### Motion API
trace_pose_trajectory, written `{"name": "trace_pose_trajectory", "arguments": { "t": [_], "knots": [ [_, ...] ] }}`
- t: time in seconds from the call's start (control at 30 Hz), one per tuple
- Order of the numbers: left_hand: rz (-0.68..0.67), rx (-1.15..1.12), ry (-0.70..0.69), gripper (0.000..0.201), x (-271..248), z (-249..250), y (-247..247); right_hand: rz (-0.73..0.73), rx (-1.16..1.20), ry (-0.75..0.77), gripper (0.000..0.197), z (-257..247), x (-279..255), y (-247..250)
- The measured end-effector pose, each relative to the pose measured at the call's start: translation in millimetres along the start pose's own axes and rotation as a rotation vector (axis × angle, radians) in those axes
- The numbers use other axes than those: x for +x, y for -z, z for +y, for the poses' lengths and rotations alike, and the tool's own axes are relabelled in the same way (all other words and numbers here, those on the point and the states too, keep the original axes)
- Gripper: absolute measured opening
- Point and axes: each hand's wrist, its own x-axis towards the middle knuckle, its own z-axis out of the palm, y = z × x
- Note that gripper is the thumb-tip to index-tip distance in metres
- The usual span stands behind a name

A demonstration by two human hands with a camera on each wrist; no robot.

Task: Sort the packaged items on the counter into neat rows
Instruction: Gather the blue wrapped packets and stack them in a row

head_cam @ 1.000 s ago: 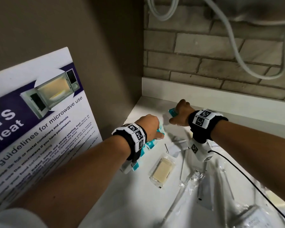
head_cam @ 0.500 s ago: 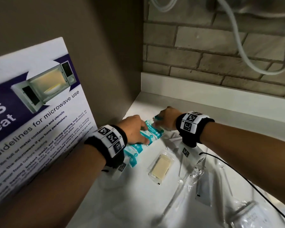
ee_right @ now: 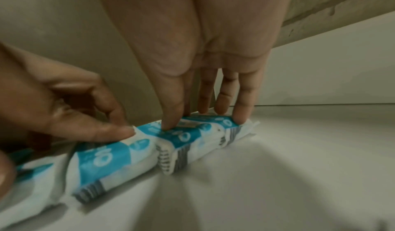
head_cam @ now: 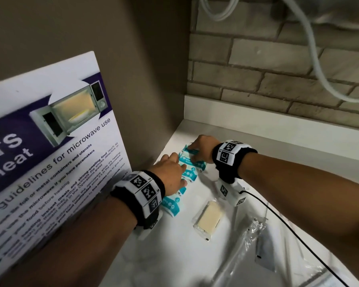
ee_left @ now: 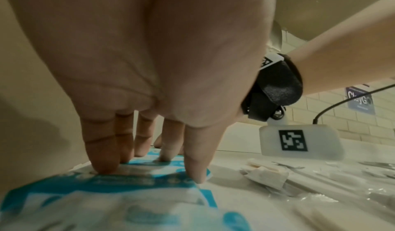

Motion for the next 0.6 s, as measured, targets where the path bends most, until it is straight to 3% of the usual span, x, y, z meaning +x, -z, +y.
{"name": "trace_pose_trajectory", "arguments": {
  "t": [0.33, 0.6],
  "knots": [
    [0.024, 0.299, 0.054, 0.046, -0.6, -7.7, 1.7, 0.066, 0.049, 0.037, 0.047, -22.7, 36.1, -4.9],
    [0.024, 0.345, 0.063, 0.044, 4.8, -9.0, 1.6, 0.065, 0.084, 0.073, 0.045, -27.1, 50.7, -10.3]
  ]
}}
